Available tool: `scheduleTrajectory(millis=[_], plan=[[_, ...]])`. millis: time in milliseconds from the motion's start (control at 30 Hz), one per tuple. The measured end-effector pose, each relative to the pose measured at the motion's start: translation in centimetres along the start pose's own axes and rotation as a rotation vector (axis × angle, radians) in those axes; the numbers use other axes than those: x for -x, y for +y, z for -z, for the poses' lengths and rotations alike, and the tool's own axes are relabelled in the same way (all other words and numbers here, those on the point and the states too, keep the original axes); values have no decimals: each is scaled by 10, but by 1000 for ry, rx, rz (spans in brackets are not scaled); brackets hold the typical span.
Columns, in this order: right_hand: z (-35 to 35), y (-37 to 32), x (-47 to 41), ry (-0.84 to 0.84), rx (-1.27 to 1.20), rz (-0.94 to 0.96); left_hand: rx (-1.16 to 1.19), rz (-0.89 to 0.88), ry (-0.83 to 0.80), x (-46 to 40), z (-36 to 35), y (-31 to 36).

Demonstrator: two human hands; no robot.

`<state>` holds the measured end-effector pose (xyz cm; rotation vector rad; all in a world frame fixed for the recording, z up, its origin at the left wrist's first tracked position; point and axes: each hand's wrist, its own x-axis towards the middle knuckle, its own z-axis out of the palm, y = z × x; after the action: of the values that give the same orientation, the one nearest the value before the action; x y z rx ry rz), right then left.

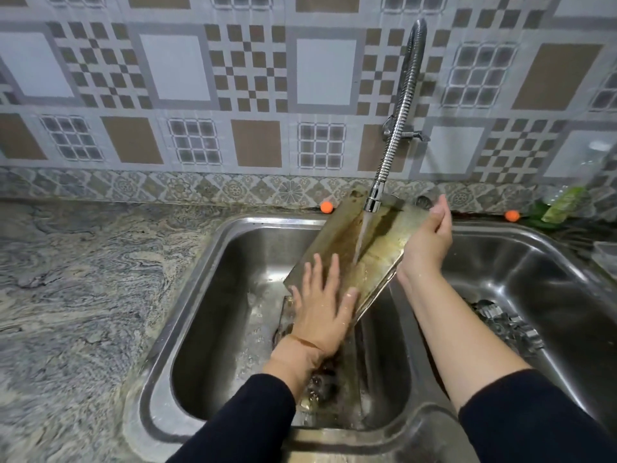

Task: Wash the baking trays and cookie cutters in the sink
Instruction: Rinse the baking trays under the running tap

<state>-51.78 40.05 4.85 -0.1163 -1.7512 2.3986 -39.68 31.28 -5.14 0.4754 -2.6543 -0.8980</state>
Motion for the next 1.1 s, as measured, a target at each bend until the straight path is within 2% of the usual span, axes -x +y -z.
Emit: scheduleTrajectory(millis=[133, 233, 333, 400, 467, 567, 700, 867, 1000, 1100], plan=[[-1, -16, -16, 41, -37, -28, -266, -256, 41, -4, 6, 32], [5, -36, -26, -60, -93, -57, -313, -362, 112, -18, 6, 50], [19, -56, -34, -279, -146, -97, -174, -468, 266, -26, 9, 74], [33, -58, -42, -356, 49, -71, -9, -445, 339, -28, 13, 95], [57, -49, -51, -326, 290, -44, 170, -407, 351, -28, 12, 117], [105, -35, -67, -313, 399, -16, 382, -375, 263, -24, -4, 143], [162, -27, -81, -300, 539, -36, 414, -292, 117, -20, -38, 153], [217, -10, -96, -273, 742, -105, 152, -282, -147, -8, -70, 145], [254, 18, -106, -310, 988, -252, -459, -56, -442, 2, -87, 111], [270, 43, -107, -351, 1115, -392, -594, 2, -491, 14, -96, 97]])
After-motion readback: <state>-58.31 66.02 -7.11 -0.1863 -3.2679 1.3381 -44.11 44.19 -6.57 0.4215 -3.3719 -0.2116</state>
